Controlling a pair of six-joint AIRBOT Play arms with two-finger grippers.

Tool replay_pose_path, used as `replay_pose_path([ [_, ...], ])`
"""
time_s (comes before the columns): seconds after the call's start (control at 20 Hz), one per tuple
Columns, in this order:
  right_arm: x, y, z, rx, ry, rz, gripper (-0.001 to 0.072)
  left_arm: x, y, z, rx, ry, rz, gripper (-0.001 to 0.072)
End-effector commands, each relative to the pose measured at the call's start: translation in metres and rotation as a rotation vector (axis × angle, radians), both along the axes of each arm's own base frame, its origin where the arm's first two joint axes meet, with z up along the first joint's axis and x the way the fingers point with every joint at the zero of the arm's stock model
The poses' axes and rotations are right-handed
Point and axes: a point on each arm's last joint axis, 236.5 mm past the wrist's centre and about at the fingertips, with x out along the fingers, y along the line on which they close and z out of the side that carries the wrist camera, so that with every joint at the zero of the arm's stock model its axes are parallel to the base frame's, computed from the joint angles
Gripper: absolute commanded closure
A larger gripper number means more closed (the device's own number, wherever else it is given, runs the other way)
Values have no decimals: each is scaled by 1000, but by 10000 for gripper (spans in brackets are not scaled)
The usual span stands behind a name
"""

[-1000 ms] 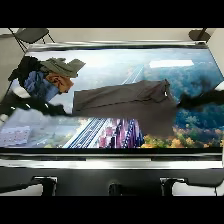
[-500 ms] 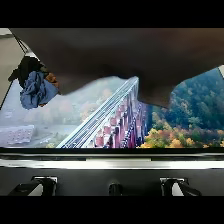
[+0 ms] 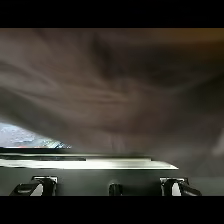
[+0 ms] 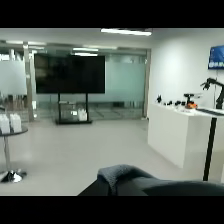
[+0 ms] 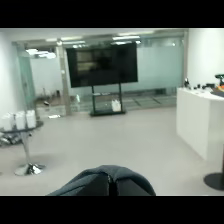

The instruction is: Fold the shirts.

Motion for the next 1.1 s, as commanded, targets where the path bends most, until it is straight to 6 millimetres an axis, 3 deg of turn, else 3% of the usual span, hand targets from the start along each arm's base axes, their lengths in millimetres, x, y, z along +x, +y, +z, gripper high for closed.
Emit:
replay_pose_path([
  [0.0,31,-21,-43,4,196,-42,659,36,3,-43,25,180,8,674],
  [0.1,80,-39,-101,14,433,-25,659,88,12,-103,44,390,24,673],
  [0.2,139,-47,-186,122,723,70,660,148,17,-182,34,614,13,673],
  [0.35,190,-67,-344,333,1181,120,659,220,24,-341,36,984,-7,672],
  [0.45,222,-58,-427,395,1341,162,659,242,22,-450,5,1222,-27,672],
  [0.5,244,-50,-458,397,1362,180,659,249,22,-495,-6,1315,-31,672],
  [0.6,301,-28,-504,377,1312,200,659,264,15,-563,-61,1439,-55,672],
  [0.7,347,-14,-524,359,1208,194,658,280,11,-597,-116,1466,-60,673],
  [0.8,384,-18,-517,397,1056,151,658,297,10,-612,-154,1450,-54,673],
  [0.9,406,-34,-501,423,924,99,658,317,15,-610,-159,1396,-33,672],
  [1.05,418,-55,-485,414,830,60,658,358,26,-581,-208,1246,25,672],
])
